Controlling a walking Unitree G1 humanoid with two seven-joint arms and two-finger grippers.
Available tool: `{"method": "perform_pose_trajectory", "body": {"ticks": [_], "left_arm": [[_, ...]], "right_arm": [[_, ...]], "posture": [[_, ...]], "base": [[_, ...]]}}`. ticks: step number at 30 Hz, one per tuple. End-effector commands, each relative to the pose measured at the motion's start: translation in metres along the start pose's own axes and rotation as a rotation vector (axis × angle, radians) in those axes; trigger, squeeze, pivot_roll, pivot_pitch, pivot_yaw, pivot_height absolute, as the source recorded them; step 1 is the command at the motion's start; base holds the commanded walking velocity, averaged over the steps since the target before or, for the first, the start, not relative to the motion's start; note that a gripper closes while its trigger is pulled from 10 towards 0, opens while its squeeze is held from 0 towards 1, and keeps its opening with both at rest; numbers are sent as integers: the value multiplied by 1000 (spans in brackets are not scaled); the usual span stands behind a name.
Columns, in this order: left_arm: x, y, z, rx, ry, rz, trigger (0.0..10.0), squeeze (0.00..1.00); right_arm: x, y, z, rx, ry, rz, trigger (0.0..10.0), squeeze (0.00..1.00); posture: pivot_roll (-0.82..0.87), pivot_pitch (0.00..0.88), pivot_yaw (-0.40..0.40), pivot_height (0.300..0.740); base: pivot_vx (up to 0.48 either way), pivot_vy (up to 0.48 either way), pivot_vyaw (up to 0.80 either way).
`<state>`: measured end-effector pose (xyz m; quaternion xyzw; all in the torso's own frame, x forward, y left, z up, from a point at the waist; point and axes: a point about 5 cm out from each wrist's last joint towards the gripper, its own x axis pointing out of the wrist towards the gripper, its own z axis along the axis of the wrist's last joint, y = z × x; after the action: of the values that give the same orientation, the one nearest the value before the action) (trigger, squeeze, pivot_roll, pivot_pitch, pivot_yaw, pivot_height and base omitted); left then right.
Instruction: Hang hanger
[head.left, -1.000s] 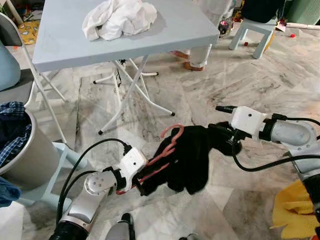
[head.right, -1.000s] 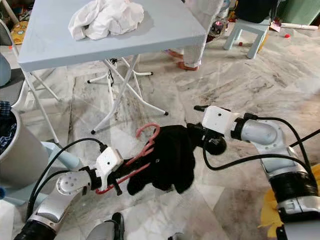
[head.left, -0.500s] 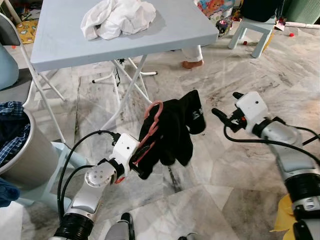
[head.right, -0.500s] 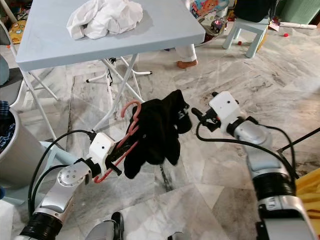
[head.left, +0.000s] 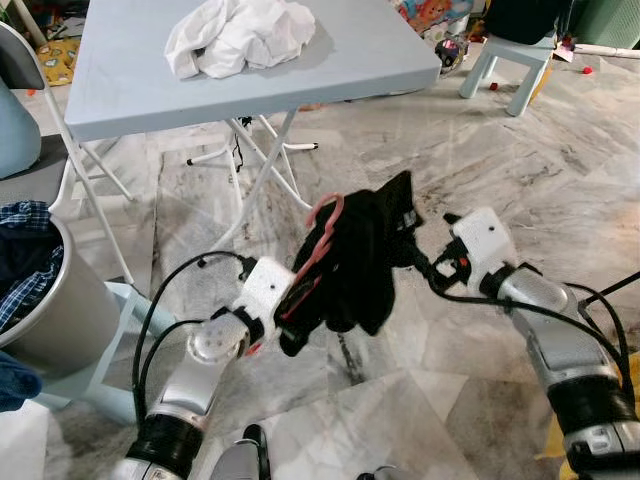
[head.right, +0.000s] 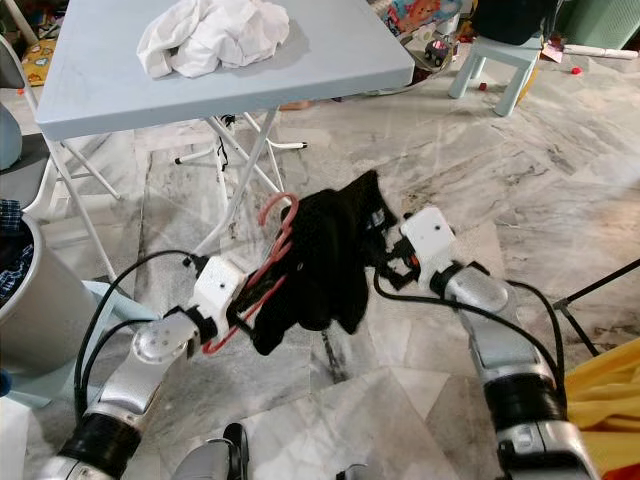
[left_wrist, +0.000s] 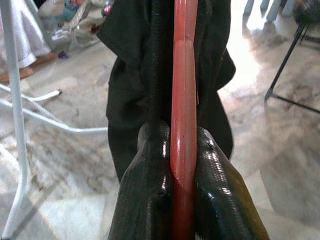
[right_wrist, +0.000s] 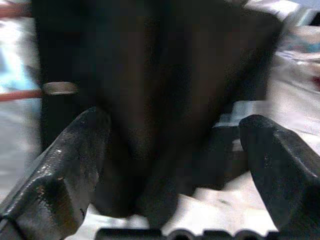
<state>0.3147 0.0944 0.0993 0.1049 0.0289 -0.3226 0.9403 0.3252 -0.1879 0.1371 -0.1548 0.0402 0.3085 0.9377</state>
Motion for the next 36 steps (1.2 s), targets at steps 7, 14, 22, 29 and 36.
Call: {"method": "perform_pose_trajectory", "body": {"ticks": [7,14,22,29,36], "left_arm": [[9,-10,18,-13,-86,-50,0,0],[10,-28,23,-13,-119,-124,0,0],[9,-40,27,-20,-147,-183,0,0],[8,-42,28,-26,-148,-195,0,0],[7,-44,25,-22,-140,-204,0,0]], "right_arm": [[-5,3,10,25,-45,45,10000,1000],[3,13,14,-2,-63,1,10000,0],[14,17,10,-3,-42,-89,4196,0],[14,13,11,17,-59,-137,0,0],[11,1,11,33,-60,-200,0,0]], "posture": [[-46,213,-19,740],[-46,213,-19,740],[-34,213,-20,740],[-34,213,-20,740],[-37,211,-22,740]], "base": [[0,0,0],[0,0,0],[0,0,0],[0,0,0],[0,0,0]]}}
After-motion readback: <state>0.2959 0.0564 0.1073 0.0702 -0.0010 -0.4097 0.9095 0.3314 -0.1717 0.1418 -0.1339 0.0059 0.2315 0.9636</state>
